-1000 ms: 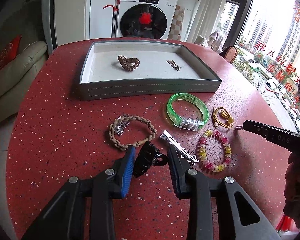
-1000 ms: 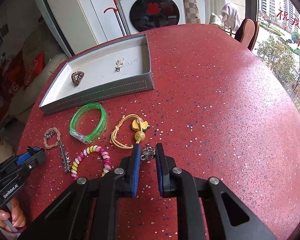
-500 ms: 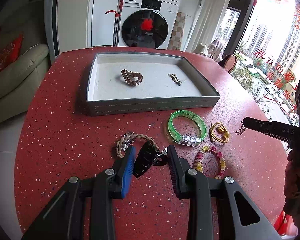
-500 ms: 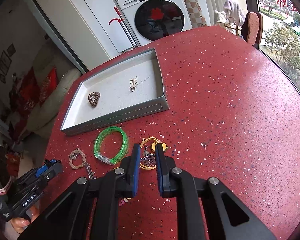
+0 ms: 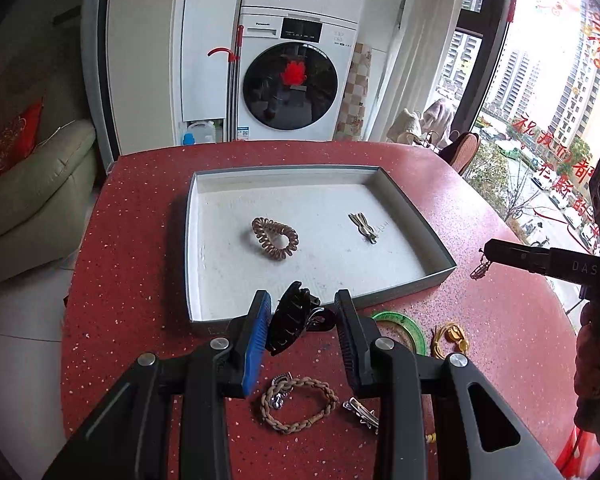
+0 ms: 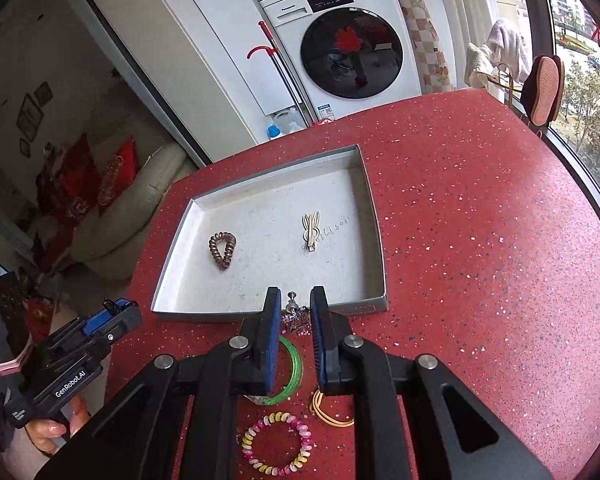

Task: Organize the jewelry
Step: 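Carry the claw clip with the left tool while the right tool carries the heart charm over the tray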

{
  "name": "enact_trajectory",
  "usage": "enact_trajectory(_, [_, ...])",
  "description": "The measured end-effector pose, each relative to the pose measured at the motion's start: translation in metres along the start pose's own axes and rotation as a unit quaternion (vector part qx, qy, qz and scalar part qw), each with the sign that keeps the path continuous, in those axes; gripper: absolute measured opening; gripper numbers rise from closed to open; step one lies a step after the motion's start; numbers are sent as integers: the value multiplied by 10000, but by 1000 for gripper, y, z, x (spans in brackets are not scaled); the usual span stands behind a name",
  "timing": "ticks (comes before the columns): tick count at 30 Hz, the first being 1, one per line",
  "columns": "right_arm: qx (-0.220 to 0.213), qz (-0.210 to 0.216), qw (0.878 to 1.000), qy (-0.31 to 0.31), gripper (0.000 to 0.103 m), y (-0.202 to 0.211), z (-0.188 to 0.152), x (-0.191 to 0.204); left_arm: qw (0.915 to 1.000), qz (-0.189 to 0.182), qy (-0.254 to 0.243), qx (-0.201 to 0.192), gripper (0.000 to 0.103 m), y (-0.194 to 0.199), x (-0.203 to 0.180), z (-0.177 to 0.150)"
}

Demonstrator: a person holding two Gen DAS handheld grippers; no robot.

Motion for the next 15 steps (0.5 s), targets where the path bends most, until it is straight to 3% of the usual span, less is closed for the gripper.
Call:
enact_trajectory(9, [33, -2, 9999, 146, 16, -47, 55, 16, 9994, 344, 80, -25, 52, -48, 31, 69])
enact_trajectory(15, [164, -105, 9998, -12, 16, -86, 67, 3, 9983, 539, 189, 125, 52, -97, 48, 82])
Point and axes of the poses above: each gripper's, at about its wrist camera, not at the fingertips, and y roughly against the way its jaws point, x to its left, z to its top, the point moved 10 cm from there along -y, roughly the way its jaws point, and after that the axes turned 4 degrees about -y, right-handed, at the moved point
